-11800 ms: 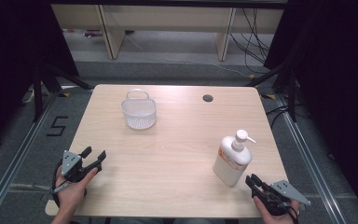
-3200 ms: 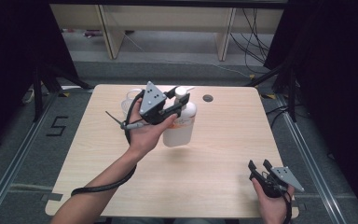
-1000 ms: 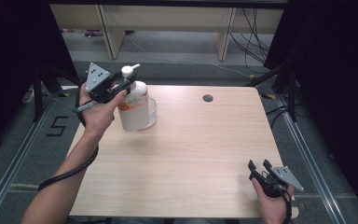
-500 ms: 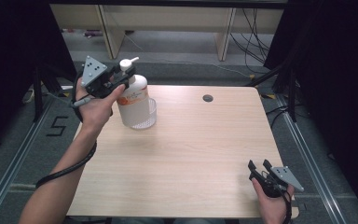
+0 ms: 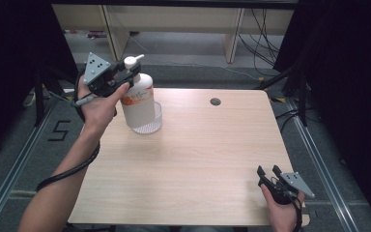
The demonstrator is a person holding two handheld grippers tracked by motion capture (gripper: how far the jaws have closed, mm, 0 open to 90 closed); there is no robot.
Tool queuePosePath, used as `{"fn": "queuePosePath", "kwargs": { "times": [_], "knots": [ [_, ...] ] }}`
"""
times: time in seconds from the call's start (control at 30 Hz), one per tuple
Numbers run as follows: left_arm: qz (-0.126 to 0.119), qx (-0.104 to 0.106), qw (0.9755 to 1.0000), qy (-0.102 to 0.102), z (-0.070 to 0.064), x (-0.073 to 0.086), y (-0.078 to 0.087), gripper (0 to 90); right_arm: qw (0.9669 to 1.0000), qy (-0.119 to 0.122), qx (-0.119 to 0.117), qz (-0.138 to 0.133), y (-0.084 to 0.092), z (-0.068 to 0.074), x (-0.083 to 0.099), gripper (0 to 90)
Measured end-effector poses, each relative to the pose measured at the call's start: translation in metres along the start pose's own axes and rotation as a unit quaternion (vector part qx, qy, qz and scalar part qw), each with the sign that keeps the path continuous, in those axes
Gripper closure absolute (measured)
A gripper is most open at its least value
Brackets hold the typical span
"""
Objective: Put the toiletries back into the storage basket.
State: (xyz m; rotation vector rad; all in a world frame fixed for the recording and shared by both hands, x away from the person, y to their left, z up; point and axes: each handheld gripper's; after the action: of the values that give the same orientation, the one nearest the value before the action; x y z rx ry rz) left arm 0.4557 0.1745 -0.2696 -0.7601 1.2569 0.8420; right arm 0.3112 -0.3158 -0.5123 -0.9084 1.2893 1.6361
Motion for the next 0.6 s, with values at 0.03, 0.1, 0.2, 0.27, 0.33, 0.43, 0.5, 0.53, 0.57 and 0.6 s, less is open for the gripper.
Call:
{"fn": "queuePosePath", "kwargs": {
  "times": [0.03,0.1,0.2,0.27,0.33,0.43,0.5,0.53,0.57,0.6],
  "knots": [
    [0.000,0.000,1.0000,0.000,0.0005,-0.0004,-0.0004,59.1,1.0000,0.000,0.000,0.000,0.0000,0.0000,0.0000,39.4],
    [-0.001,0.000,1.0000,0.001,0.0013,-0.0013,-0.0012,59.1,1.0000,-0.001,0.000,0.000,-0.0001,0.0000,0.0000,39.4],
    [-0.002,0.000,1.0000,0.002,0.0020,-0.0025,-0.0026,59.1,1.0000,0.002,-0.004,-0.001,0.0004,-0.0006,0.0000,39.4],
    [-0.002,-0.002,1.0000,0.002,0.0026,-0.0033,-0.0035,59.1,1.0000,0.003,-0.003,-0.001,0.0002,-0.0007,0.0000,39.5],
    [-0.002,-0.002,1.0000,0.001,0.0037,-0.0041,-0.0043,59.1,1.0000,0.002,-0.002,-0.002,0.0001,-0.0007,0.0000,39.4],
    [-0.002,-0.004,1.0000,0.001,0.0052,-0.0055,-0.0058,59.0,0.9999,0.001,-0.007,-0.008,-0.0010,-0.0009,0.0003,39.4],
    [-0.002,-0.005,1.0000,0.002,0.0059,-0.0065,-0.0066,59.1,0.9999,-0.002,-0.010,-0.010,-0.0008,-0.0006,0.0003,39.5],
    [-0.004,-0.006,1.0000,0.002,0.0063,-0.0068,-0.0074,59.0,0.9999,0.001,-0.009,-0.011,-0.0012,-0.0009,0.0005,39.5],
    [-0.004,-0.006,1.0000,0.002,0.0067,-0.0071,-0.0078,59.1,0.9999,0.000,-0.009,-0.011,-0.0013,-0.0010,0.0005,39.4],
    [-0.004,-0.006,1.0000,0.001,0.0072,-0.0074,-0.0084,59.1,0.9999,0.000,-0.009,-0.012,-0.0013,-0.0010,0.0005,39.4]
  ]
}}
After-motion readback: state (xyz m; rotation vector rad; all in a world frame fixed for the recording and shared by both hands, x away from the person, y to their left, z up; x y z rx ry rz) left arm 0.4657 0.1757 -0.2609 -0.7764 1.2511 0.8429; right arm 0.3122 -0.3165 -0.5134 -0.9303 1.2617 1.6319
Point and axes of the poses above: each handheld gripper's, and its own axes: y roughly backward along the jaws, x roughly out of its underside, z roughly to its left, and after that the axes turned 7 degrees about -y, right-handed
